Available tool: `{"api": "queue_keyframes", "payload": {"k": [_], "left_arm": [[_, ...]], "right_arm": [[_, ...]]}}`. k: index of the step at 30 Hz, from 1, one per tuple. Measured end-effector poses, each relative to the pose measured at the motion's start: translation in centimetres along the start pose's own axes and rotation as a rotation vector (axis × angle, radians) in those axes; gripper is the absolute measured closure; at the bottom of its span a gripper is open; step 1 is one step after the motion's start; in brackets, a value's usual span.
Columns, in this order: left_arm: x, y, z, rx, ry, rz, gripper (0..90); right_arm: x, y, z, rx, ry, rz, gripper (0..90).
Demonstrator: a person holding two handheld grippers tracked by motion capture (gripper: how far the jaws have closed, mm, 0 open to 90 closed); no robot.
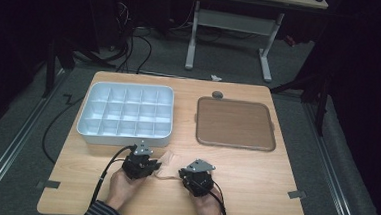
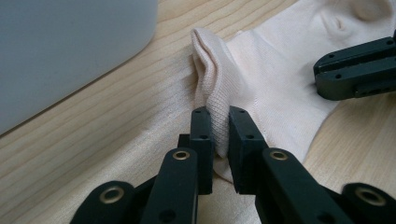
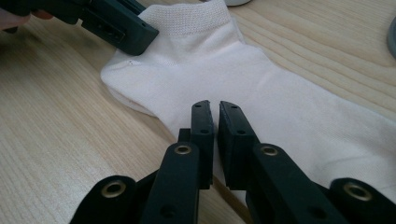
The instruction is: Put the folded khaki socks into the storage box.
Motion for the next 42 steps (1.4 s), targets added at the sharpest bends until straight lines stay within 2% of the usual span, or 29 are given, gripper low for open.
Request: {"api": "queue_keyframes", "payload": {"k": [11,19,26,36,42], "left_arm": [[0.1,-0.1,-0.5,-0.037,0.017,-0.012,82.9],[0.5,0.0,-1.2,-0.063,0.04,-0.021,83.0],[1.0,0.1,-1.9,-0.094,0.084,-0.031,83.0],[1.1,0.2,-2.6,-0.115,0.101,-0.025,82.9],[1.2,0.2,-2.7,-0.13,0.112,-0.037,83.2]], "right_arm": [[0.1,-0.1,0.0,-0.008,-0.016,-0.018,84.5],[0.2,0.0,0.0,-0.002,-0.02,-0.015,84.6],[0.2,0.0,0.1,0.005,-0.022,-0.011,84.6],[0.5,-0.1,0.3,0.012,-0.029,-0.015,84.8],[0.6,-0.1,0.4,0.026,-0.032,-0.01,85.1]]}}
Point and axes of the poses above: each handheld gripper's, and its own axes: z roughly forward along the jaws, x roughly out of its top, y roughly to its right, the point moved 5 cm from there along z, roughly forward along the jaws
